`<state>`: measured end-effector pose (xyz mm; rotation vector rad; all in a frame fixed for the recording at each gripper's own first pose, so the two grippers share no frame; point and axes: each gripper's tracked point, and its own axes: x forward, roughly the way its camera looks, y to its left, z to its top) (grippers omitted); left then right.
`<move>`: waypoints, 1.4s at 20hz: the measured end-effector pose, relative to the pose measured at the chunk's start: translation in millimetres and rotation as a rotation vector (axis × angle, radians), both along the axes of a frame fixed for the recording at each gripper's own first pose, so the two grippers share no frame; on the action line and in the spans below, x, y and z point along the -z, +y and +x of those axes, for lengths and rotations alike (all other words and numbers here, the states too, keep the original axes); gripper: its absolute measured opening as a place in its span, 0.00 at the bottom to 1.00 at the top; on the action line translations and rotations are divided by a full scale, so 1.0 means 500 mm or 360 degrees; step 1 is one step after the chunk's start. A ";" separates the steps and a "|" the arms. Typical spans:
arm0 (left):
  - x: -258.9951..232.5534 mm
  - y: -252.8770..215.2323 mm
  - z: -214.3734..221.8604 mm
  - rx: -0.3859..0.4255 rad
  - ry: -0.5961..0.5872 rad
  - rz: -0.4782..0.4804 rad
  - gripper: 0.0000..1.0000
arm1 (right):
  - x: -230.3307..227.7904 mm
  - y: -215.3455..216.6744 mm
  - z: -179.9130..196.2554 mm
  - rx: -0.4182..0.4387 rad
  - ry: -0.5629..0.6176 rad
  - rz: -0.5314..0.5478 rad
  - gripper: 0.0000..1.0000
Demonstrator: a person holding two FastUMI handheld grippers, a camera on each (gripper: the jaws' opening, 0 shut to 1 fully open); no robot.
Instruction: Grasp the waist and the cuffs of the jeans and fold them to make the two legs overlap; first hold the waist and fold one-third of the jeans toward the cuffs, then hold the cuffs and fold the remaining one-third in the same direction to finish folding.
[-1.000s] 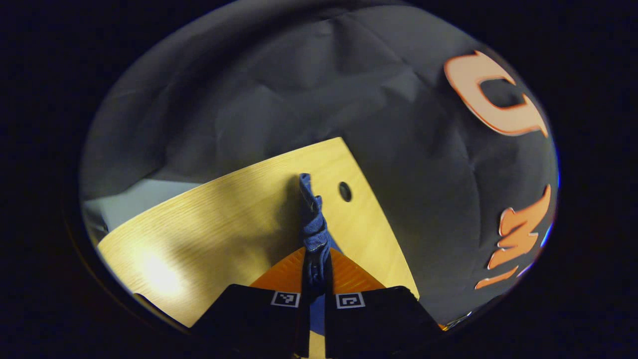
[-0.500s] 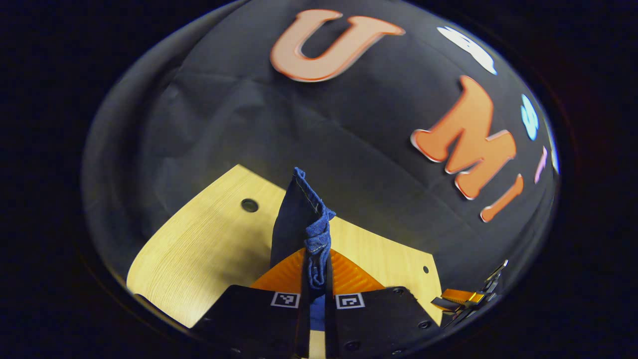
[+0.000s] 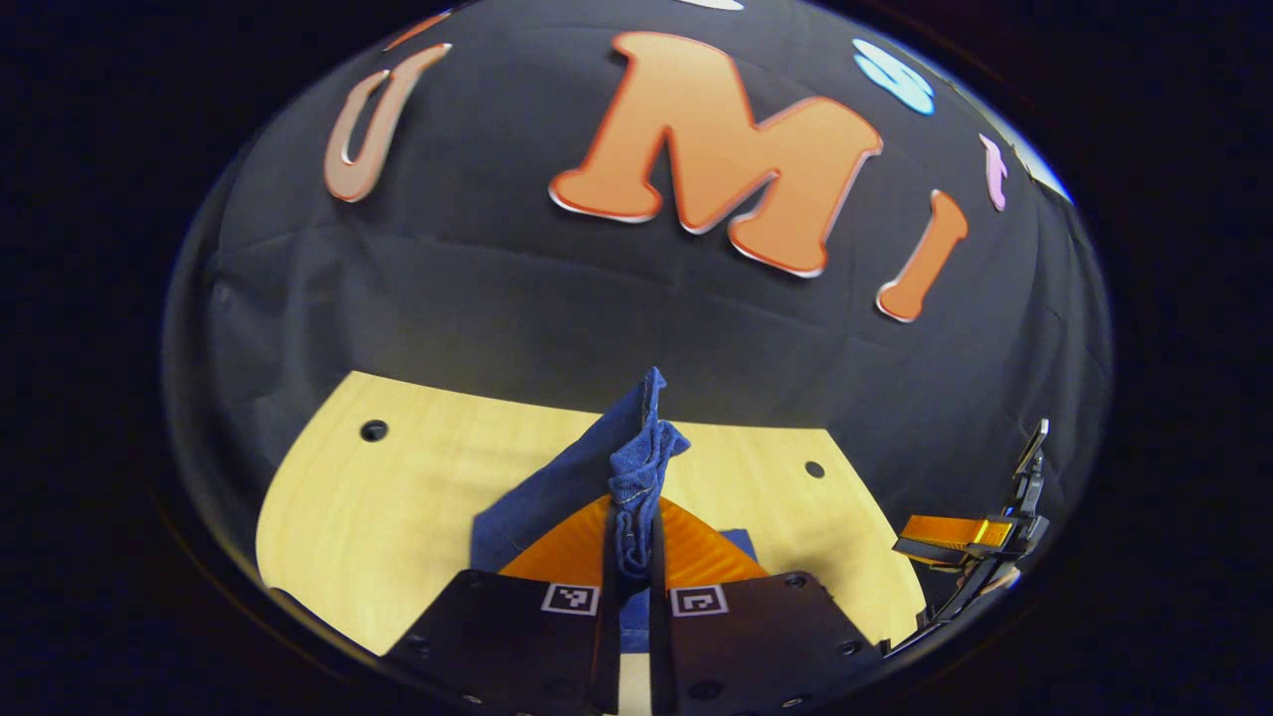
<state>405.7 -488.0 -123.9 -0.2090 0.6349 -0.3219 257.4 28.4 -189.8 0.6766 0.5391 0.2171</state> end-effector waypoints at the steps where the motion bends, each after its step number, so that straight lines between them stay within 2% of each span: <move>1: 0.021 -0.039 -0.007 0.0030 0.0038 0.0017 0.12 | 0.006 -0.027 -0.006 0.0014 0.0006 -0.0007 0.97; 4: 0.096 -0.144 -0.022 0.0108 0.0088 0.0126 0.12 | 0.032 -0.083 -0.019 0.0040 0.0041 -0.0017 0.97; 9: 0.224 -0.263 -0.054 0.0235 0.0136 0.0391 0.12 | 0.077 -0.145 -0.036 0.0050 0.0084 -0.0094 0.98; 14: 0.336 -0.311 -0.089 0.0234 0.0242 0.0539 0.12 | 0.105 -0.182 -0.041 0.0038 0.0123 -0.0110 0.98; 18: 0.383 -0.318 -0.095 0.0216 0.0286 0.0603 0.12 | 0.121 -0.188 -0.041 0.0007 0.0133 -0.0159 0.98; 21: 0.399 -0.331 -0.108 0.0219 0.0305 0.0559 0.12 | 0.126 -0.178 -0.045 -0.0047 0.0141 -0.0178 0.98; 23: 0.398 -0.354 -0.128 0.0236 0.0336 0.0452 0.56 | 0.127 -0.171 -0.046 -0.0081 0.0142 -0.0182 0.98; 25: 0.383 -0.336 -0.133 0.0188 0.0315 0.0455 1.00 | 0.123 -0.159 -0.050 -0.0103 0.0152 -0.0182 0.98; 26: 0.373 -0.331 -0.137 0.0168 0.0299 0.0444 0.96 | 0.117 -0.152 -0.052 -0.0107 0.0158 -0.0176 0.98; 28: 0.333 -0.311 -0.143 0.0153 0.0251 0.0391 0.96 | 0.101 -0.143 -0.058 -0.0099 0.0154 -0.0164 0.98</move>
